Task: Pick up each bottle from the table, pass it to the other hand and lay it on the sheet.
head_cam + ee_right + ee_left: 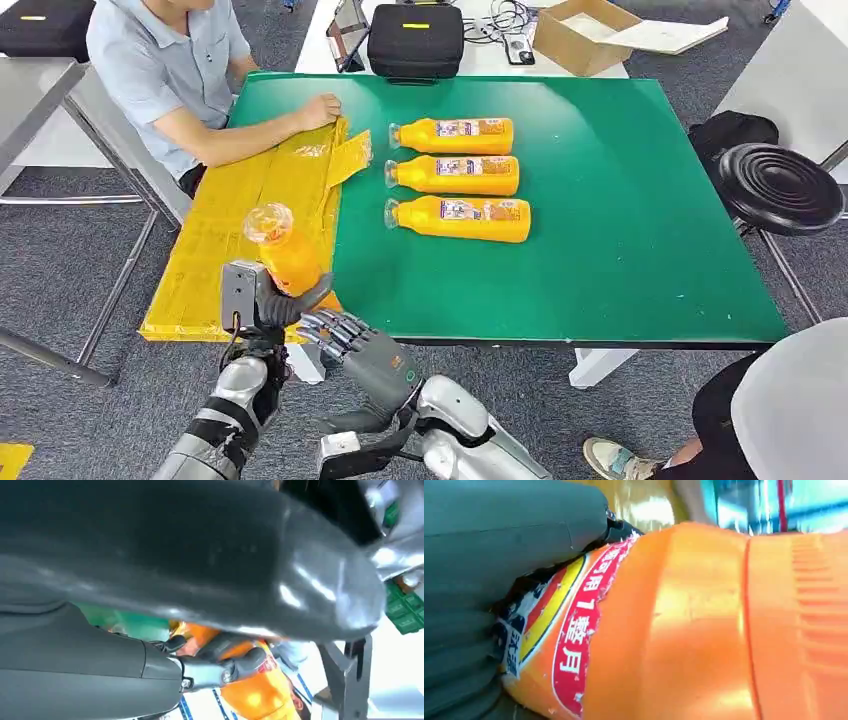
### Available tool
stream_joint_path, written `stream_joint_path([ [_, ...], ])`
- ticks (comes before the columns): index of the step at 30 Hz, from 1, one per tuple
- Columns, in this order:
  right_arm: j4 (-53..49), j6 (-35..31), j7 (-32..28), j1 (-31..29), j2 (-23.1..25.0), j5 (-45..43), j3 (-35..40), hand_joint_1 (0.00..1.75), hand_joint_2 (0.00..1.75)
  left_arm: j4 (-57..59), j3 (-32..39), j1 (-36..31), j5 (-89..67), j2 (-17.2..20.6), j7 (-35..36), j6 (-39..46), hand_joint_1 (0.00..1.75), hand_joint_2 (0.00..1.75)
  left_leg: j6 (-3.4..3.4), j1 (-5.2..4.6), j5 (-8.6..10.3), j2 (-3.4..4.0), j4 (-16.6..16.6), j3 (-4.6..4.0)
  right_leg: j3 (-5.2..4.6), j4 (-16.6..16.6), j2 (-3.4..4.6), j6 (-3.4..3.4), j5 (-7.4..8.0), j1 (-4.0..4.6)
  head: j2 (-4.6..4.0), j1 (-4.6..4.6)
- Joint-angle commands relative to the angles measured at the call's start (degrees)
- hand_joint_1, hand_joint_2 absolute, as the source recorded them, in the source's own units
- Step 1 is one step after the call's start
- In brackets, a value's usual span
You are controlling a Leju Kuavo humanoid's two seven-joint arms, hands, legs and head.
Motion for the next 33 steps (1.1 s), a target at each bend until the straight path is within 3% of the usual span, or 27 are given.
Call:
stream_joint_path([
  [1,1.2,0.9,-1.2,-2.2,-0.2,0.0,3.5,0.00,0.00,4.9,0.0,-7.7,-15.9,0.7,-4.9,11.8,1.75,1.75,-0.06,0.07,-0.09,-0.02,0.0,0.19,0.23,0.0,-0.04,-0.10,-0.10,0.08,0.00,0.02],
  [6,-1.5,2.2,-1.3,-2.1,-0.8,-0.4,4.0,0.00,0.00,0.9,-1.1,-10.4,-14.4,0.4,-2.7,6.2,1.75,1.75,-0.04,0.11,-0.12,-0.07,0.1,0.19,0.27,0.0,-0.10,-0.08,-0.14,0.07,0.00,0.02],
  [8,-1.8,3.1,-1.3,-2.6,-0.7,-0.4,4.7,0.00,0.00,3.4,-3.6,-13.2,-24.4,1.5,-2.9,13.6,1.75,1.75,-0.04,0.11,-0.06,-0.08,0.1,0.05,0.13,0.1,-0.10,-0.07,-0.08,0.05,0.00,0.02],
  [10,-1.8,3.2,-1.3,-2.8,-0.6,-0.5,4.8,0.00,0.00,5.4,-4.3,-14.4,-28.1,1.9,-2.5,15.7,1.75,1.75,-0.07,0.11,-0.06,-0.12,0.1,0.12,0.21,0.1,-0.15,-0.10,-0.11,0.05,0.00,0.00],
  [12,-2.5,4.1,-1.3,-3.3,-0.9,-1.3,6.0,0.00,0.00,11.0,-7.6,-17.1,-42.3,3.2,0.8,21.4,1.75,1.75,-0.07,0.08,-0.04,-0.09,0.0,0.13,0.20,0.0,-0.10,-0.09,-0.08,0.02,0.00,0.00],
  [14,-3.2,4.9,-1.3,-4.3,-1.4,-2.8,7.7,0.00,0.00,19.5,-9.4,-21.3,-60.3,3.5,7.9,21.2,1.75,1.75,-0.07,0.07,-0.03,-0.05,0.0,0.18,0.24,0.0,-0.06,-0.09,-0.06,0.02,0.00,0.00],
  [16,-3.7,5.7,-1.3,-5.3,-1.4,-4.0,9.3,0.00,0.00,29.8,-11.4,-26.8,-66.9,3.3,12.7,19.8,1.75,1.75,-0.05,0.06,0.03,-0.14,0.0,0.07,0.15,0.0,-0.15,-0.06,-0.03,0.01,0.00,0.00],
  [19,-3.4,5.6,-1.3,-5.4,-1.2,-4.1,9.4,0.00,0.00,31.7,-11.1,-27.8,-66.9,3.0,12.3,20.3,1.75,1.75,-0.06,0.05,0.04,-0.03,0.0,0.07,0.10,0.0,-0.01,-0.06,0.00,0.00,0.00,0.02],
  [27,-3.3,7.3,-1.3,-5.6,-0.5,-5.4,11.2,0.00,0.00,41.9,-10.9,-36.1,-71.9,4.3,22.9,12.1,1.75,1.75,-0.08,0.10,-0.01,0.15,0.1,0.09,0.07,0.1,0.06,-0.23,0.10,0.06,0.00,0.02],
  [30,-3.2,7.5,-1.3,-5.7,-0.4,-5.9,11.8,0.00,0.00,43.9,-11.1,-37.2,-73.5,4.8,26.6,7.8,1.75,1.75,-0.10,0.12,-0.07,0.22,0.1,0.21,0.18,0.1,0.13,-0.26,0.05,0.09,0.00,0.02],
  [31,-3.2,7.8,-1.3,-5.7,-0.2,-6.3,11.9,0.00,0.00,45.2,-10.4,-37.7,-73.3,4.6,29.0,2.5,1.75,1.75,-0.08,0.10,-0.01,0.21,0.1,0.10,0.08,0.1,0.13,-0.24,0.11,0.06,0.00,0.00],
  [33,-3.2,7.8,-1.3,-5.7,-0.2,-6.3,11.9,0.00,0.00,45.2,-10.4,-37.7,-73.3,4.6,29.0,2.5,1.75,1.75,-0.08,0.10,0.00,0.19,0.0,0.10,0.08,0.1,0.10,-0.23,0.12,0.06,0.00,0.02],
])
